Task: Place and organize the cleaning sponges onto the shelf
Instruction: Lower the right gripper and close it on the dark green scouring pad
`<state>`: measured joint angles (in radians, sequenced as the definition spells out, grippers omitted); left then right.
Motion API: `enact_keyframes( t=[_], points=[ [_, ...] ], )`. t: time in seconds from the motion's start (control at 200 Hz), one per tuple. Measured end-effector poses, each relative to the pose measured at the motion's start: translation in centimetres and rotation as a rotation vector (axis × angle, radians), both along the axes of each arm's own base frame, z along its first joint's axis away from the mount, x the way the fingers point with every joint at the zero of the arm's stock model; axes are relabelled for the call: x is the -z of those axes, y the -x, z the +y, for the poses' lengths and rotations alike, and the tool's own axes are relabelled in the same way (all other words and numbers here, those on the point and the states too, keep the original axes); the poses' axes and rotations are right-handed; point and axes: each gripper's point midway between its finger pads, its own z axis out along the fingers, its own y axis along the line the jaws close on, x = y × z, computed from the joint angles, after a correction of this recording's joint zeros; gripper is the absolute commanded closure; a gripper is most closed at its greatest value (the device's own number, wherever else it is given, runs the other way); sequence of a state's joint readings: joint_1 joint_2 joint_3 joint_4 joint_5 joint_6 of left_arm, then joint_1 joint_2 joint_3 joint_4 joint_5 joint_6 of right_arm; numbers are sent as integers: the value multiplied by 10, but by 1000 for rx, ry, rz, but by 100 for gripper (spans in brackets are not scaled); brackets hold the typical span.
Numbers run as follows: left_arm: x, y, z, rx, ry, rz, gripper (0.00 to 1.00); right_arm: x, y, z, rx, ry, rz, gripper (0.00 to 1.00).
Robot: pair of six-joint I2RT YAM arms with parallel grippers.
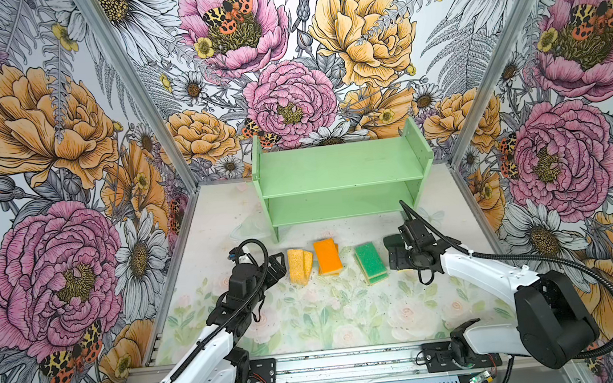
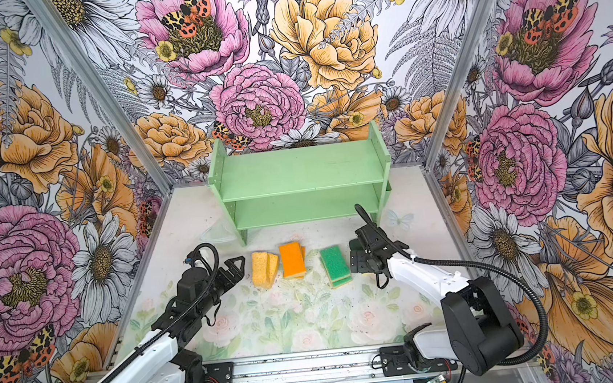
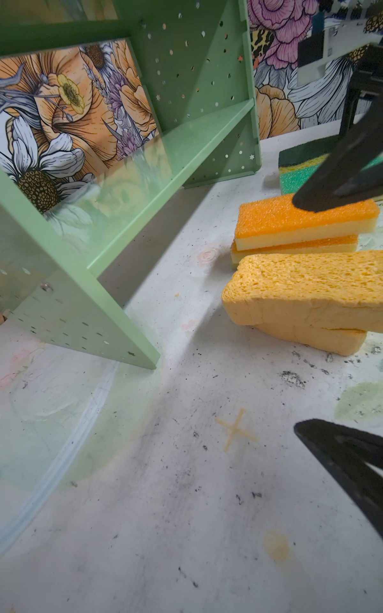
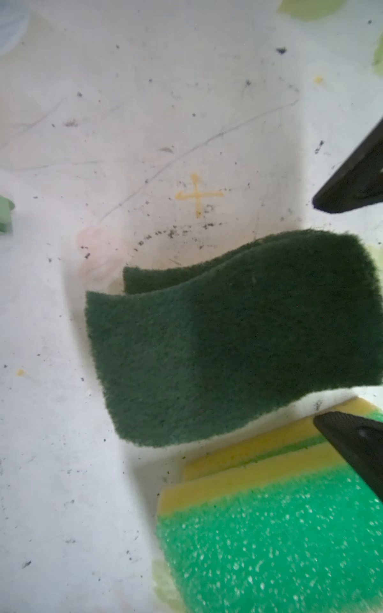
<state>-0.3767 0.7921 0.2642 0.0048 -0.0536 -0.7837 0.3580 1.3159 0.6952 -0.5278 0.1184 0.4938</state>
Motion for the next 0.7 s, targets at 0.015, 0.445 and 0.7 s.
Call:
enact_keyframes(
  t=[0.015, 0.445, 0.7],
  points=[
    [0, 0, 0, 0, 0, 1, 1, 0, 0, 0, 2, -1, 0, 5],
    [2, 0, 0, -2, 0, 9, 1, 2, -3, 1, 7, -20, -27, 14],
    [3, 0, 0, -2, -1, 11, 1, 2, -4, 2, 6, -22, -33, 18]
  ],
)
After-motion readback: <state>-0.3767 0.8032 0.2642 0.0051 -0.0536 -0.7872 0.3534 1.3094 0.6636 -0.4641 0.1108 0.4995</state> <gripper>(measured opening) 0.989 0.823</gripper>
